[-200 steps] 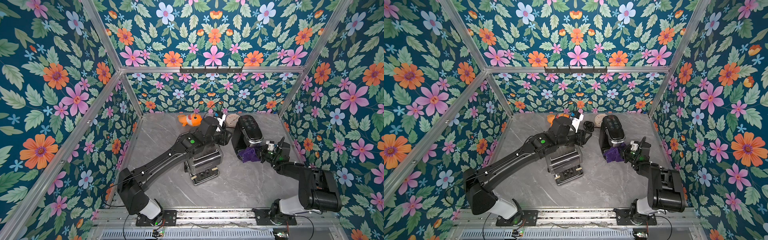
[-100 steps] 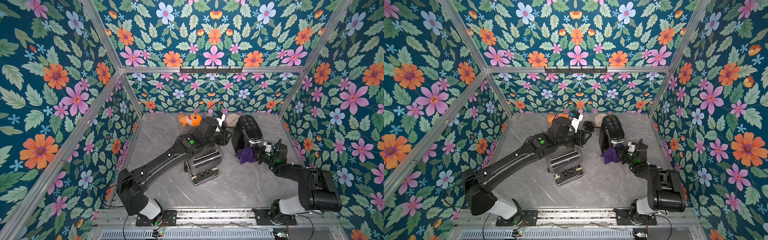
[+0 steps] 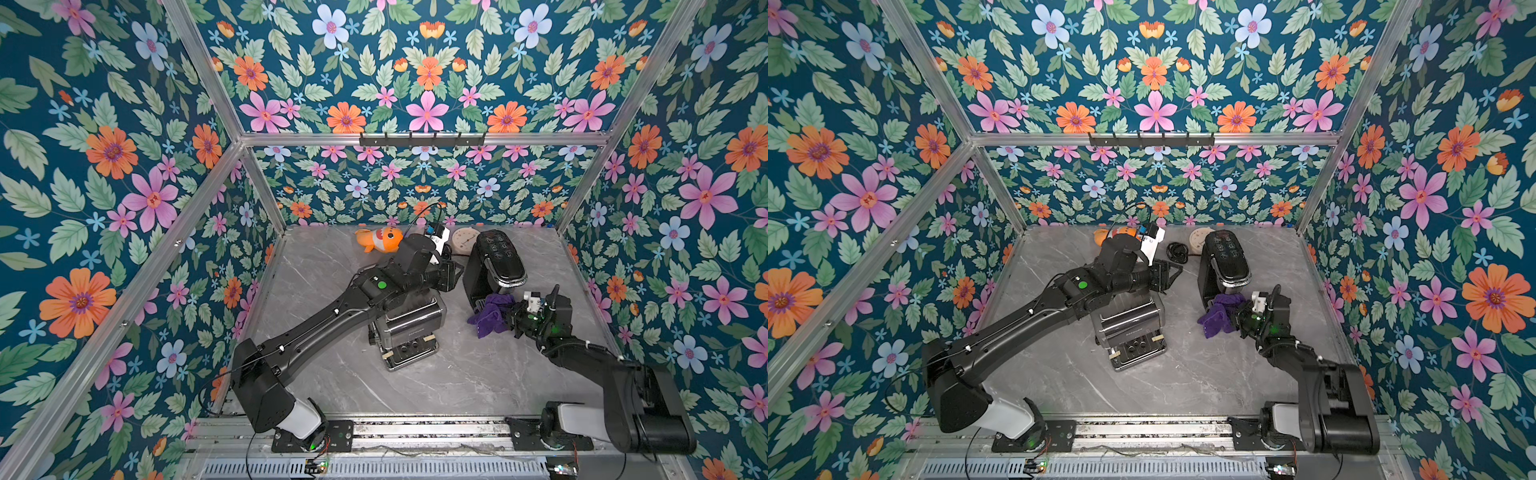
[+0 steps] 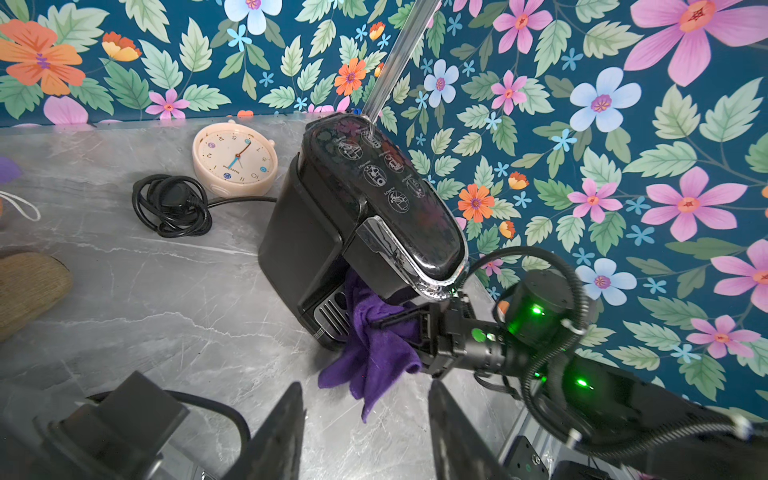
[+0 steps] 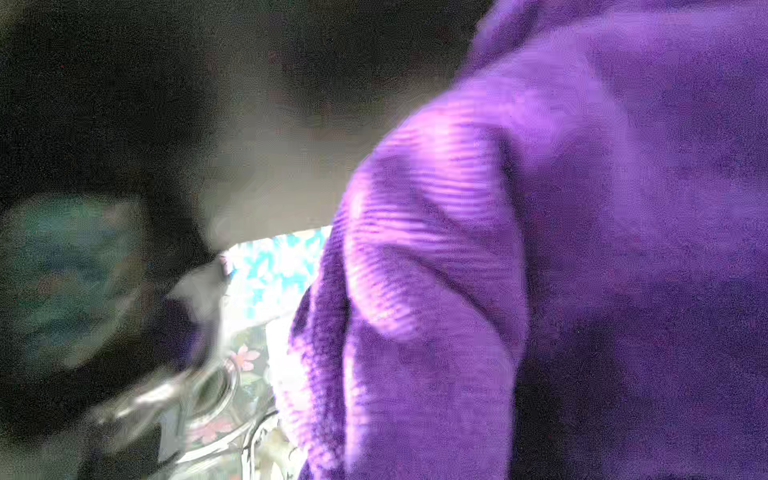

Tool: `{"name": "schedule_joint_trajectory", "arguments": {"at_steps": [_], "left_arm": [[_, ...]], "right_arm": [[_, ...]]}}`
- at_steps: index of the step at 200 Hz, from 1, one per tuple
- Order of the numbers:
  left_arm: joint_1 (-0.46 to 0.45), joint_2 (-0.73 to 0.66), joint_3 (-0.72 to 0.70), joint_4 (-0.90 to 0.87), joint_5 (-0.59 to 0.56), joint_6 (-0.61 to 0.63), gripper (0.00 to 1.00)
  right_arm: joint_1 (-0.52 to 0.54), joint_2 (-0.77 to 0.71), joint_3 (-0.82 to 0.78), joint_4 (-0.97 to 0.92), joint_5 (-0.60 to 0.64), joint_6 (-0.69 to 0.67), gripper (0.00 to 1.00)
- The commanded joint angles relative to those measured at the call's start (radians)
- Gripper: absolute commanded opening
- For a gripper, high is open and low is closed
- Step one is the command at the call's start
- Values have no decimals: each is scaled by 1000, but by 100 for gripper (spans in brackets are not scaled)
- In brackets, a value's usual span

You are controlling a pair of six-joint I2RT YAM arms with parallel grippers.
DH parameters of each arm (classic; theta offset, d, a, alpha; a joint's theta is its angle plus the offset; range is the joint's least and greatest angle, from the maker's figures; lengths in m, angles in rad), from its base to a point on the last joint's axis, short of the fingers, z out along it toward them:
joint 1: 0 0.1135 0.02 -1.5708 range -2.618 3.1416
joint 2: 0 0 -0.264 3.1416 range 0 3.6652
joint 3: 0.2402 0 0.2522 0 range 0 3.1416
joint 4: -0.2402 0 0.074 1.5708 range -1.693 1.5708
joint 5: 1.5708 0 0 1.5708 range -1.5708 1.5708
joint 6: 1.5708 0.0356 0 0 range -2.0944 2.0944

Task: Wipe the surface of a coffee machine
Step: Wipe the dirt from the surface of the coffee machine.

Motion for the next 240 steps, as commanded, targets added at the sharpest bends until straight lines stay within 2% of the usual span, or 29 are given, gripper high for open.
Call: {"name": "schedule_joint_trajectory", "arguments": {"at_steps": [1, 41, 102, 134, 165, 212, 240], "left_arm": [[1, -7, -1, 19, -7, 11, 50], [1, 4, 15, 27, -1, 20, 50], [1, 10, 21, 27, 7, 22, 50], [1, 10, 22, 33, 4, 19, 50], [1, 12, 26, 35, 1, 17, 50], [1, -5, 26, 18, -18, 21, 50], [1, -17, 25, -1, -28, 36, 50]], "right_arm": [[22, -156, 41, -330, 101, -145, 0], [29, -440, 133, -711, 225, -264, 0], [46, -545, 322, -907, 202, -374, 0], [160, -469, 498, -973, 271, -466, 0], [285, -320, 688, -1018, 388, -567, 0], [285, -97, 898, -1035, 533, -664, 0], [280, 56, 1003, -1003, 551, -709, 0]]}}
